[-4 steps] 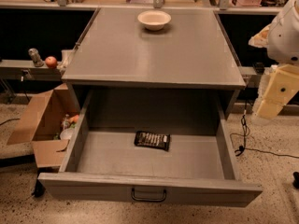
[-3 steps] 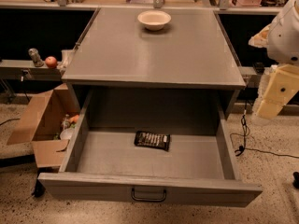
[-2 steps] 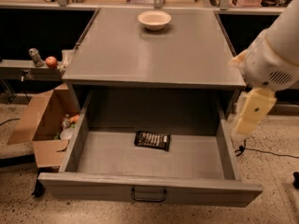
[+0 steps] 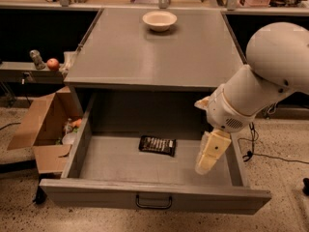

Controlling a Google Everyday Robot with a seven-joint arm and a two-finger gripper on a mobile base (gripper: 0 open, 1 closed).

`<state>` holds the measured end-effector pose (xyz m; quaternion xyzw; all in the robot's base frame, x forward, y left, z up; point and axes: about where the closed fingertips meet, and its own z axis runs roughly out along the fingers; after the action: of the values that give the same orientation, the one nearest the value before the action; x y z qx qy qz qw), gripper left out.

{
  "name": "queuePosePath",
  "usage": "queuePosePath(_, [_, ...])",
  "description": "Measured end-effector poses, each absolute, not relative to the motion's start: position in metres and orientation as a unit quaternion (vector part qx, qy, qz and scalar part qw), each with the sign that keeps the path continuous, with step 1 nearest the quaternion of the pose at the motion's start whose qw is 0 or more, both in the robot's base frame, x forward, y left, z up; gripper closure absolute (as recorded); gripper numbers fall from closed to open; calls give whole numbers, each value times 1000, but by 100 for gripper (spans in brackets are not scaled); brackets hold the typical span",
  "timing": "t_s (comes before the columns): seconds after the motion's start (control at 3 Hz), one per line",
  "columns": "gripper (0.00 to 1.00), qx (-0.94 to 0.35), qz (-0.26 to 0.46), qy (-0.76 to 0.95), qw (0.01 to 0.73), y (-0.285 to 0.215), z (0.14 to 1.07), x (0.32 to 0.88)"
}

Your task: Pick rxbar chocolate from top drawer and place on counter

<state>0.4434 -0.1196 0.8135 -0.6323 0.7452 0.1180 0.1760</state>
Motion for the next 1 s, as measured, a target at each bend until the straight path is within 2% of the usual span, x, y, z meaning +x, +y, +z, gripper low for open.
queuePosePath(0.33, [0,-632,118,745,176,-120,813,443])
queuePosePath(1.0, [0,-619,146,743,207,-115,752,479])
